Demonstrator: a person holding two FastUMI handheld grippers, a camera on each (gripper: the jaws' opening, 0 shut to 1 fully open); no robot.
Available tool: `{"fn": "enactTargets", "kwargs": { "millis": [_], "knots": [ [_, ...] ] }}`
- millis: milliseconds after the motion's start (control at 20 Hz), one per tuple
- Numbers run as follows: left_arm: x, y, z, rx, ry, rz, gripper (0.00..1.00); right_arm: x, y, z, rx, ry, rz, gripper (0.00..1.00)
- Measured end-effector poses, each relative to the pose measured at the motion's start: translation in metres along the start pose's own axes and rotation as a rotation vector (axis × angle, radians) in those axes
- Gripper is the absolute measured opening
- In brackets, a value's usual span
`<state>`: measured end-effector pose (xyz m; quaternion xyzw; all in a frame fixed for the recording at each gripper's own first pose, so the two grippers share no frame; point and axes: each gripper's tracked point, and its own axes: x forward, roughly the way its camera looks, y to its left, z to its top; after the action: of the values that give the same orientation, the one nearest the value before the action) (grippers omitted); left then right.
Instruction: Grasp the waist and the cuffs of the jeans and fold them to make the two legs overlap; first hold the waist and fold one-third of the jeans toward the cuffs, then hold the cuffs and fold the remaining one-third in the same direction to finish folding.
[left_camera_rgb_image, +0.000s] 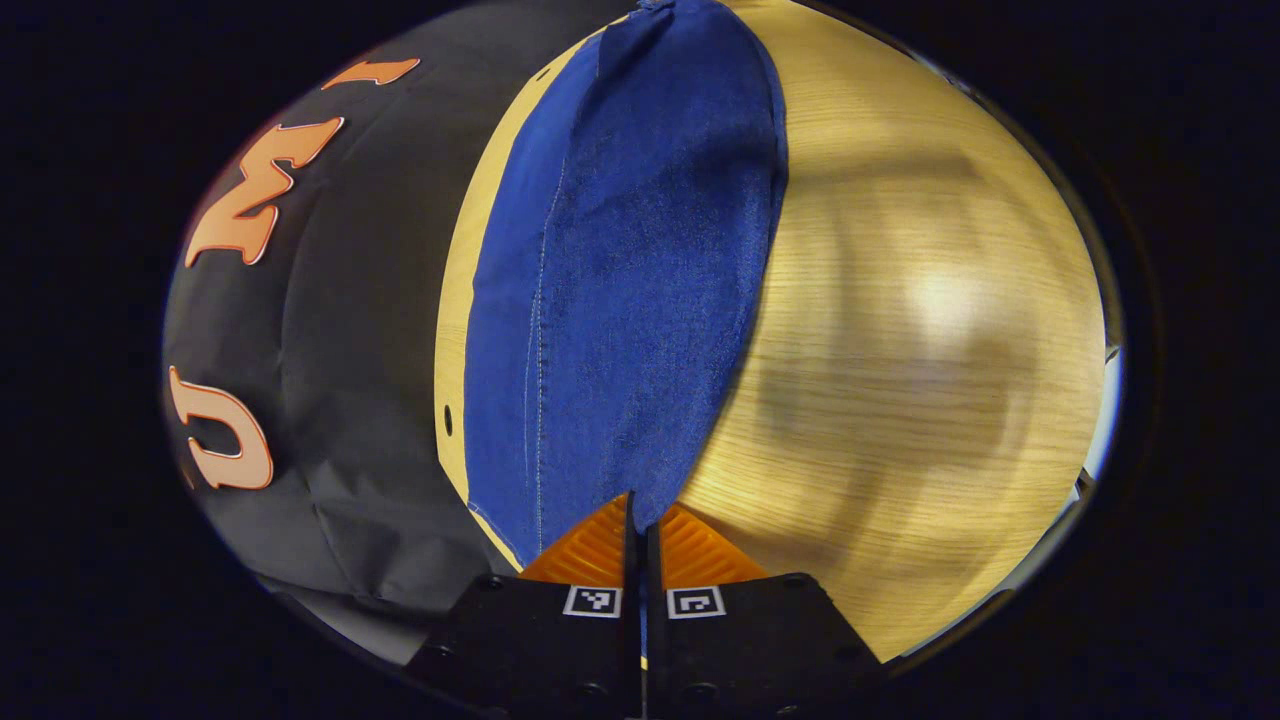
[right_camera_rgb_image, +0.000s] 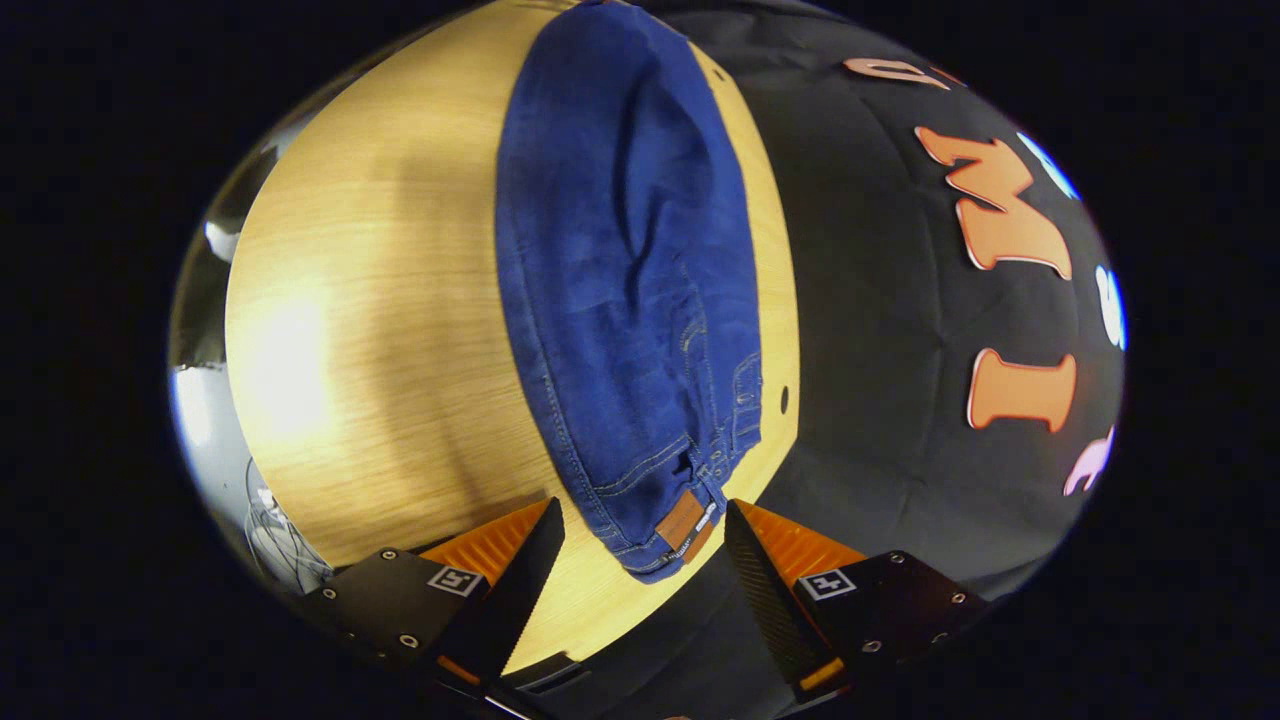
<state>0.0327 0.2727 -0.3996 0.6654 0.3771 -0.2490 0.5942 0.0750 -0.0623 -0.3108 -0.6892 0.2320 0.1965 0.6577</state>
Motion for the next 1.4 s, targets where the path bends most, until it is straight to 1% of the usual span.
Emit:
{"fn": "enactTargets", "kwargs": {
  "millis": [150,350,400,500,650,700,800,850,900,950,1000,1050,1100,1250,1350,1400],
  "knots": [
    [-0.002,0.006,-0.001,-0.02,0.001,0.019,0.02,0.01,0.003,0.001,-0.036,-0.012,0.012,0.97],
    [-0.005,0.014,0.001,-0.036,0.003,0.028,0.02,0.023,0.0,0.013,-0.076,-0.047,0.002,0.96],
    [-0.005,0.014,0.002,-0.035,0.004,0.028,0.02,0.026,-0.002,0.016,-0.08,-0.053,0.001,0.95],
    [-0.005,0.015,0.003,-0.044,0.009,0.029,0.03,0.031,-0.003,0.015,-0.053,-0.054,0.008,0.93],
    [-0.003,0.019,0.002,-0.06,0.015,0.035,0.02,0.036,0.004,0.016,-0.054,-0.065,0.052,0.88],
    [-0.002,0.019,0.003,-0.06,0.017,0.035,0.02,0.037,0.008,0.017,-0.06,-0.068,0.07,0.78],
    [-0.003,0.018,0.002,-0.058,0.018,0.044,0.02,0.038,0.018,0.017,-0.065,-0.065,0.102,0.45],
    [-0.004,0.016,0.001,-0.059,0.018,0.051,0.02,0.042,0.022,0.015,-0.064,-0.053,0.117,0.37],
    [-0.003,0.016,0.002,-0.062,0.019,0.053,0.02,0.042,0.02,0.015,-0.059,-0.045,0.113,0.29],
    [-0.003,0.018,0.001,-0.06,0.023,0.064,0.03,0.045,0.021,0.014,-0.044,-0.038,0.121,0.03],
    [-0.004,0.019,0.003,-0.054,0.026,0.074,0.03,0.04,0.019,0.017,-0.026,-0.029,0.134,0.08],
    [-0.006,0.016,0.003,-0.054,0.031,0.075,0.02,0.051,0.02,0.013,-0.007,-0.028,0.153,0.05],
    [-0.007,0.015,0.002,-0.057,0.038,0.071,0.02,0.048,0.021,0.012,0.006,-0.034,0.177,0.02],
    [-0.01,0.02,0.003,-0.056,0.059,0.084,0.02,0.042,0.022,0.012,0.024,-0.041,0.252,0.0],
    [-0.017,0.022,0.003,-0.043,0.061,0.064,0.02,0.038,0.019,0.011,0.058,-0.046,0.283,0.0],
    [-0.021,0.023,0.004,-0.031,0.058,0.032,0.02,0.034,0.015,0.01,0.084,-0.056,0.304,0.0]
  ]
}}
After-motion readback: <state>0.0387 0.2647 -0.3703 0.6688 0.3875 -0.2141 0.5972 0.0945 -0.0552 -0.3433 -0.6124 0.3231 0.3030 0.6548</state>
